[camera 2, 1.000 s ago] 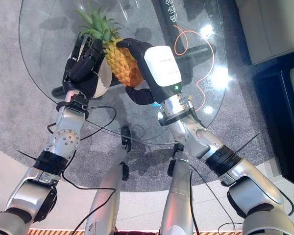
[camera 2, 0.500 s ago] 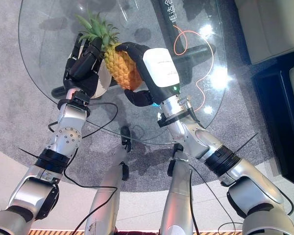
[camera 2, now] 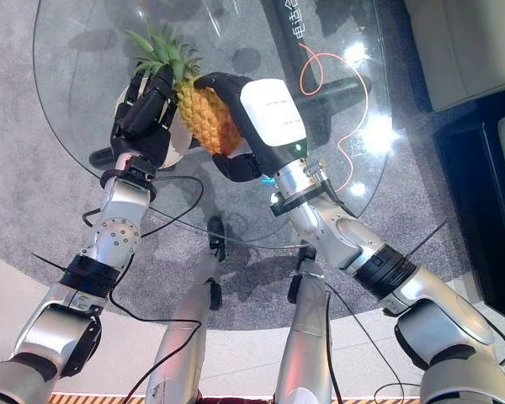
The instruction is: Pick up the fruit to the plate
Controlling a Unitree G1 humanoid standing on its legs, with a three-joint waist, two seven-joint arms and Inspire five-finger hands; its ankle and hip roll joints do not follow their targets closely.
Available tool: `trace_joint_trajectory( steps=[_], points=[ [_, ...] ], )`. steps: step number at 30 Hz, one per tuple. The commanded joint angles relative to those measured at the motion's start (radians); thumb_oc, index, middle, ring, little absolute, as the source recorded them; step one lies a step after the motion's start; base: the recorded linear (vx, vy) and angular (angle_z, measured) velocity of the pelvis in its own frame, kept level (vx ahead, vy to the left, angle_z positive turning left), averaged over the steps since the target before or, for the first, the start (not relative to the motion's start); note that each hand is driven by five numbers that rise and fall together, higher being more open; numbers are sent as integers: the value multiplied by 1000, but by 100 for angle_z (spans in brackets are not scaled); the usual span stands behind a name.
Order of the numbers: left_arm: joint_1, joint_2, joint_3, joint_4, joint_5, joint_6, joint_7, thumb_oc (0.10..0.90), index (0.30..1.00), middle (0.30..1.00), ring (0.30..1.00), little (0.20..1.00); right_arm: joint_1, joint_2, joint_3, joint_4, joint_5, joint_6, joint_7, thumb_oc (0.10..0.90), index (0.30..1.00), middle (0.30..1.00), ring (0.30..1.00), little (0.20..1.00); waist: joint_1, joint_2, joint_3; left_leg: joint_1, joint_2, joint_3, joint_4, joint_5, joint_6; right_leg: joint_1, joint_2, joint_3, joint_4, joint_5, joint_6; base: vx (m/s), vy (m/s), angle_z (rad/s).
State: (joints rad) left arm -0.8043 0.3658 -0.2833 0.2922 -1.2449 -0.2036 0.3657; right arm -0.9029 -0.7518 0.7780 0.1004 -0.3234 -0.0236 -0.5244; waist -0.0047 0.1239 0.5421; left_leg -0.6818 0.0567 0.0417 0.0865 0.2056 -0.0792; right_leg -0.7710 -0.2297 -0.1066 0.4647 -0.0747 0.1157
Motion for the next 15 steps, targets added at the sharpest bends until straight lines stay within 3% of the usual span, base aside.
trace_joint_trajectory(
  steps=[1, 15],
  points=[
    [-167, 21, -54, -80, 44, -22, 6, 800, 900, 900, 900, 900, -244, 39, 39, -220, -39, -117, -64, 100, 300, 300, 300, 200, 7, -30, -22, 42, -70, 45, 63, -119, 12, 122, 25, -84, -257, 118, 19, 0, 0, 0],
    [-182, 14, -74, -73, 94, -2, 33, 800, 900, 900, 900, 900, -262, 55, 46, -270, -13, -124, -67, 100, 300, 300, 300, 200, 6, -31, -22, 39, -71, 44, 64, -116, 11, 120, 27, -83, -255, 119, 19, 0, 0, 0]
  ],
)
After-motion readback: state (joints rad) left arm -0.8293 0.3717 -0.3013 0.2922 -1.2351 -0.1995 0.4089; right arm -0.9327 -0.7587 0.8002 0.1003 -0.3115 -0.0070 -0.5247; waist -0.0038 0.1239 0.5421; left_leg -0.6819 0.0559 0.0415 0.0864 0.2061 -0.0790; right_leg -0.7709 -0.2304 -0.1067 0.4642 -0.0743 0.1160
